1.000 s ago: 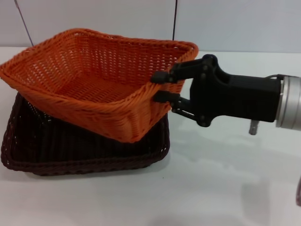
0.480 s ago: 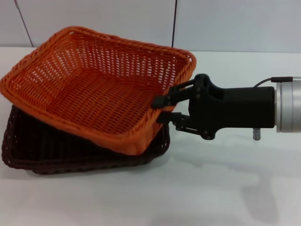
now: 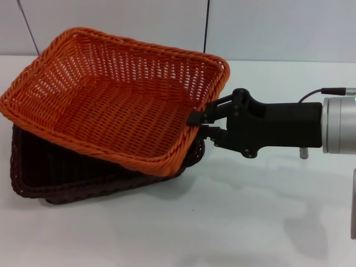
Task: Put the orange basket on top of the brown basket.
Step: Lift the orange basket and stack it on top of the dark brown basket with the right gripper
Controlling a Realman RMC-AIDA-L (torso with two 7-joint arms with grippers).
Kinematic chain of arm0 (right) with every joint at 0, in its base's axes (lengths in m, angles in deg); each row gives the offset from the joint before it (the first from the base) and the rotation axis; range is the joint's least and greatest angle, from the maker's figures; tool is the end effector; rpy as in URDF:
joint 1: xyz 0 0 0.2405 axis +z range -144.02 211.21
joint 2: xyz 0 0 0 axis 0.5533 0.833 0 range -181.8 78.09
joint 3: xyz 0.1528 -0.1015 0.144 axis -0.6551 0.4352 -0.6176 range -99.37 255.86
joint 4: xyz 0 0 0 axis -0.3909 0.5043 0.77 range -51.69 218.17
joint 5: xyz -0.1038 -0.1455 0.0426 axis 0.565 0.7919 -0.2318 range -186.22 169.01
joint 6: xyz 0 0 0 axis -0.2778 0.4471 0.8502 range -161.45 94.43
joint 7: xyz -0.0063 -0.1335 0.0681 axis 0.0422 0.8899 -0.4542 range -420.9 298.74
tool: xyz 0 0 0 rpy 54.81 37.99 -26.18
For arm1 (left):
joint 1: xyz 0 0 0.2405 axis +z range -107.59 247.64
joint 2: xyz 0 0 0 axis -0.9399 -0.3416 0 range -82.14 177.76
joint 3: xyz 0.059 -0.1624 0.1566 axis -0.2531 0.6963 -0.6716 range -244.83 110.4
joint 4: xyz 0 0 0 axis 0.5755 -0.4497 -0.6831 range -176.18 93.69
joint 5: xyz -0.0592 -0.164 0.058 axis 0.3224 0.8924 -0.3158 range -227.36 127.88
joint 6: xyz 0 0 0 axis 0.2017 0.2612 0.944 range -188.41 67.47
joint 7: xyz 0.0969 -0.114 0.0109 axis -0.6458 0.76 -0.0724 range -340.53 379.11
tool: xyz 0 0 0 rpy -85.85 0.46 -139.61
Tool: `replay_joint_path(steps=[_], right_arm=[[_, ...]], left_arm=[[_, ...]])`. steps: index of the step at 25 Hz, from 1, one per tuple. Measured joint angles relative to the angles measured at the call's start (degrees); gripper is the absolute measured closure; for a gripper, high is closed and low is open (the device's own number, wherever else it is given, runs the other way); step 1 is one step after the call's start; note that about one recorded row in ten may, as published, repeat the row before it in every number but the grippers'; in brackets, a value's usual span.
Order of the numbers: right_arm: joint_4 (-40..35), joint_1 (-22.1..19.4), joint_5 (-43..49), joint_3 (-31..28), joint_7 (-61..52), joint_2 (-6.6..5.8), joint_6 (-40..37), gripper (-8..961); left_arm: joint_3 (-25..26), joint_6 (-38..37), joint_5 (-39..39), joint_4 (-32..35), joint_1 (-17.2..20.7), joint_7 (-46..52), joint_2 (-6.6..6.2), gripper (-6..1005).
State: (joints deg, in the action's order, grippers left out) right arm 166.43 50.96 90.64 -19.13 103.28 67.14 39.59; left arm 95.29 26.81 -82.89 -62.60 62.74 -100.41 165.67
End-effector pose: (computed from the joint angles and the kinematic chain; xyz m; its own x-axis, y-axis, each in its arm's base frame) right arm 0.1131 0.2861 0.0054 0.2231 0.9502 0.2175 0.8988 -0.1142 -0.4233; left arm -0.3743 0.1831 0.2051 0.2629 -0.6355 0.7260 0.9636 0.1349 -0.2309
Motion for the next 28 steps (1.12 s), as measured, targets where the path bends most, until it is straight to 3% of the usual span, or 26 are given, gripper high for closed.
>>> replay_joint_path(steps=[8, 14, 28], right_arm=[[1.1, -1.4, -0.3, 3.6, 0.8, 0.04, -4.2, 745], [3.4, -1.1, -2.2, 1.5, 1.0, -0.32, 2.8, 745], [9.6, -3.1, -3.4, -0.6, 1.3, -0.05, 2.1, 714]], left_arm=[[0.1, 0.2, 0.0, 0.0, 0.0, 0.0, -0.02, 475], [0.2, 0.2, 0.0, 0.0, 0.3, 0.0, -0.15, 474], [0.0, 0.2, 0.0, 0.0, 0.7, 0.1, -0.18, 473]])
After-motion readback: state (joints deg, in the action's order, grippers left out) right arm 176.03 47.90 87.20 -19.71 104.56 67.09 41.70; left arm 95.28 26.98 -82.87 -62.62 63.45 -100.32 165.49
